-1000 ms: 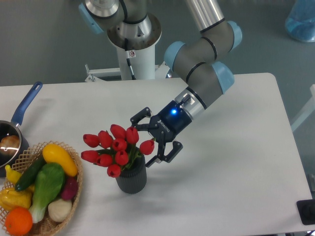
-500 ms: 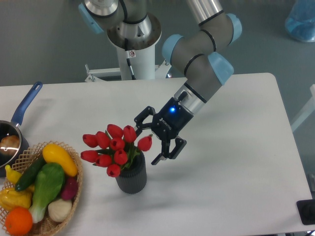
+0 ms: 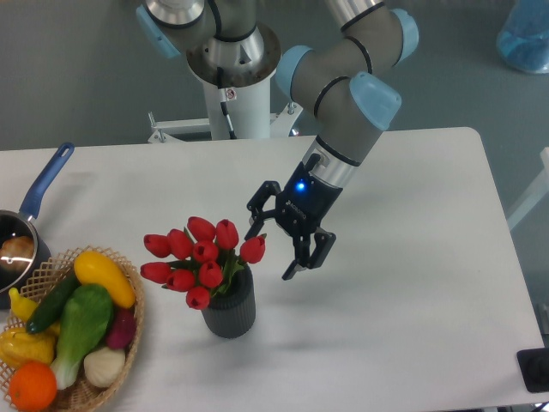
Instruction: Insert the flowers into the vase
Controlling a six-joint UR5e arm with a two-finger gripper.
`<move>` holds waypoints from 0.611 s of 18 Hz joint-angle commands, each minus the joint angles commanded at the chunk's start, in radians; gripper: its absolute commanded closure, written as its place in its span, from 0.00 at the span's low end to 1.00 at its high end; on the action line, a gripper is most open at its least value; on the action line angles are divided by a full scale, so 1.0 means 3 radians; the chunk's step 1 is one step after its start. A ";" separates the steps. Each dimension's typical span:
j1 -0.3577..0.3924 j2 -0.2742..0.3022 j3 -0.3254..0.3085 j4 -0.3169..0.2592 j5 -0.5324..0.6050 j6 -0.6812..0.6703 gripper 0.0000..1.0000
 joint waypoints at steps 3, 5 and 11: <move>0.0204 0.0153 0.0042 -0.0015 0.0245 -0.0230 0.00; 0.0337 0.0316 0.0052 -0.0026 0.0505 -0.0236 0.00; 0.0731 0.0802 0.0098 -0.0271 0.1447 -0.0220 0.00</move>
